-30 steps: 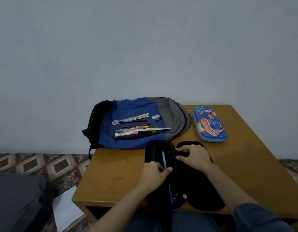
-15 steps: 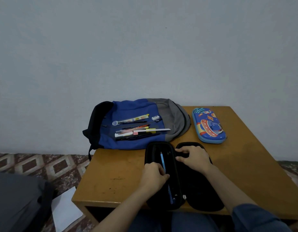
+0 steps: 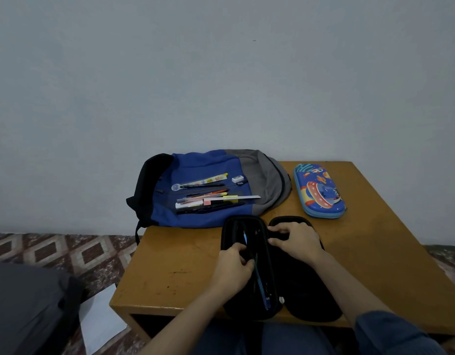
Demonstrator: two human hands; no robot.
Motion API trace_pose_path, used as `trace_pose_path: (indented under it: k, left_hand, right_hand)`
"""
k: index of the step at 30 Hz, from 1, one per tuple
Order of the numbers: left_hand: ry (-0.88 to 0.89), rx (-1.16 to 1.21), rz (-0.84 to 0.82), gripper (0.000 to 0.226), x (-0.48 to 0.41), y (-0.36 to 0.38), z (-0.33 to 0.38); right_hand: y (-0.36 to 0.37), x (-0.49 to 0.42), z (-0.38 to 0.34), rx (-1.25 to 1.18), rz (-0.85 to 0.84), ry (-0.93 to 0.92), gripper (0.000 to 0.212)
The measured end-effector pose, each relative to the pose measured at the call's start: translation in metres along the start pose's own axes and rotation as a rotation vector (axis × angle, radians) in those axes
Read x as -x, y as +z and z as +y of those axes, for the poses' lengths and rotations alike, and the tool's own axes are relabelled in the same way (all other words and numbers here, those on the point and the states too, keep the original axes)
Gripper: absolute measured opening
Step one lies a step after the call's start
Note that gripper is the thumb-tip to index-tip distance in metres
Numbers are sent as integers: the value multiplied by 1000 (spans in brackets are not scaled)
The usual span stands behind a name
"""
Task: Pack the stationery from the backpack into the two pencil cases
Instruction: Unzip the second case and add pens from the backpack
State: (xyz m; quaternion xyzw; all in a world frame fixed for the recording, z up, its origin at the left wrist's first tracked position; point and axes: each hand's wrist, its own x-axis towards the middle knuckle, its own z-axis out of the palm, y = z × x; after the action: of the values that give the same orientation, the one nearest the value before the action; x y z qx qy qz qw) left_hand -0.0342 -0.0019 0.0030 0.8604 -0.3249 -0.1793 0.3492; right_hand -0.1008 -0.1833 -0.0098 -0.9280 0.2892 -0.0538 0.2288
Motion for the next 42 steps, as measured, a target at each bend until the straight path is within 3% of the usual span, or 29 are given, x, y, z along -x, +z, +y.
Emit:
trace_pose_path:
  k: [7, 12, 17, 21, 26, 29, 34, 36, 38, 42]
  left_hand:
    - [-65, 76, 39, 6, -12, 5, 5]
    - [-268, 243, -8, 15, -17, 4, 0]
    - [-102, -137, 38, 18, -14, 3, 2]
    - [-68, -239, 14, 13, -8, -2, 4]
    - [-261, -116, -292, 20, -7, -7, 14]
    - [-373, -5, -395, 21, -5, -9, 15]
    - [-422, 295, -373, 7, 0, -7, 11]
    - [-434, 329, -299, 14, 1, -4, 9]
    - [-403, 236, -225, 28, 2, -1, 9]
    - [-227, -208, -137, 45, 7, 3, 14]
  right_hand:
    - [3, -2, 3, -23, -4, 10, 38]
    - [3, -2, 4, -20, -6, -1, 38]
    - [5, -3, 6, -21, -8, 2, 39]
    - [4, -2, 4, -9, -4, 3, 39]
    - [5, 0, 4, -15, 8, 4, 39]
    - [6, 0, 3, -12, 11, 2, 38]
    - [5, 1, 3, -11, 17, 0, 39]
    - [5, 1, 2, -5, 20, -2, 38]
    - [4, 1, 1, -8, 21, 0, 38]
    - [4, 2, 0, -5, 18, -1, 38]
